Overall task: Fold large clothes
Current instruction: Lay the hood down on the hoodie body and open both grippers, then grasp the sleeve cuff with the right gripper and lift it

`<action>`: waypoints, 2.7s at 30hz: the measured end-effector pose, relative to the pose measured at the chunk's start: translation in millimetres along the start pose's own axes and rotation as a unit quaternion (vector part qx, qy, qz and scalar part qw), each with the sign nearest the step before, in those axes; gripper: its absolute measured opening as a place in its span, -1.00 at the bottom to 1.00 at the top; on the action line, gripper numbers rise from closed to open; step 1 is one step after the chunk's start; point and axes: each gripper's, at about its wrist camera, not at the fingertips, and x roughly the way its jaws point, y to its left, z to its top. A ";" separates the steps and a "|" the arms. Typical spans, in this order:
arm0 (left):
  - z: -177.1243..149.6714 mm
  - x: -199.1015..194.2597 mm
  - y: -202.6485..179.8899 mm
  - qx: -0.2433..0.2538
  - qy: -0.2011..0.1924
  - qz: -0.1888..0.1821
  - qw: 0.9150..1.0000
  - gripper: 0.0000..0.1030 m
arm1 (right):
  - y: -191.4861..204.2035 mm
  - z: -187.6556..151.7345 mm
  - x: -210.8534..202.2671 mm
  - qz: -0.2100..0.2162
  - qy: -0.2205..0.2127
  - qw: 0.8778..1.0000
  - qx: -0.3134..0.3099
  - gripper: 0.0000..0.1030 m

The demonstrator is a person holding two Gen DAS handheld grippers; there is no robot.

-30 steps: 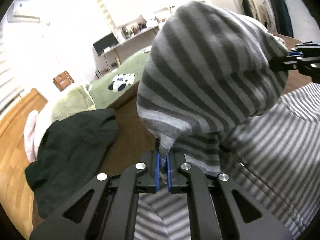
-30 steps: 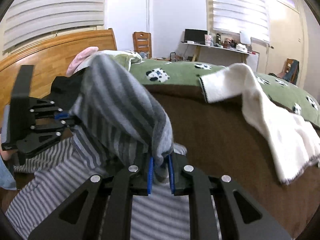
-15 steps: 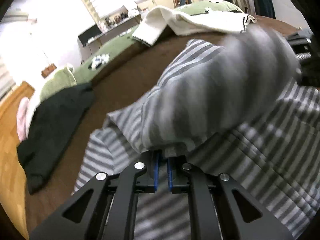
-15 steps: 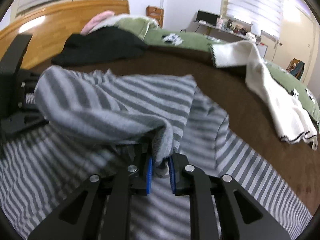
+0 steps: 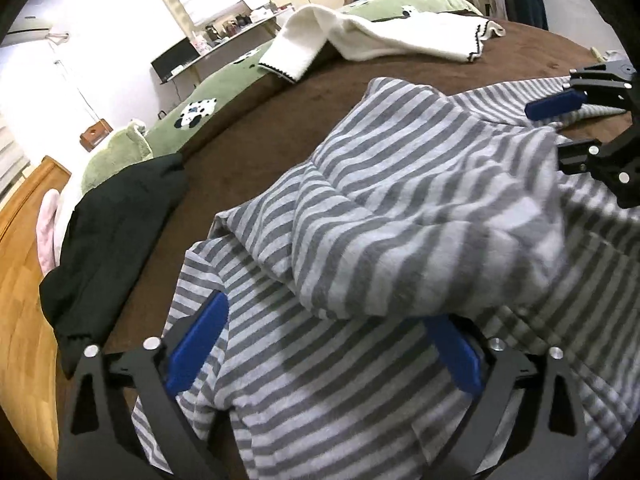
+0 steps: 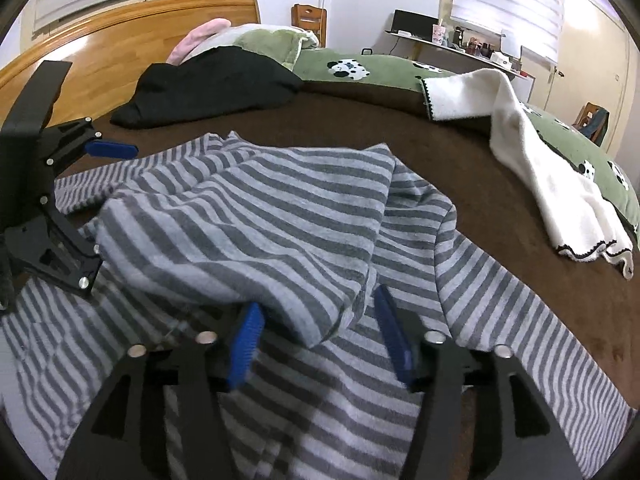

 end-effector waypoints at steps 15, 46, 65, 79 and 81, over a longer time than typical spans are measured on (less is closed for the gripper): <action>8.4 -33.8 26.8 -0.108 0.068 -0.102 0.987 0.88 | -7.6 49.9 -21.1 0.062 0.045 0.993 0.087 0.67; -18.1 75.1 -11.1 -0.251 0.142 -0.192 0.938 0.89 | 15.1 -17.1 68.8 0.012 0.167 0.984 0.060 0.48; 16.2 39.5 -4.1 -0.229 0.118 -0.182 0.949 0.87 | -18.2 -16.7 19.9 0.035 0.105 0.982 0.151 0.49; 98.4 48.0 -40.8 -0.205 0.093 -0.188 0.956 0.88 | -133.7 -36.1 -126.1 -0.051 0.027 0.966 0.253 0.52; 110.7 55.2 -49.9 -0.202 0.090 -0.182 0.958 0.88 | -157.2 -51.7 -146.6 -0.076 0.023 0.959 0.271 0.52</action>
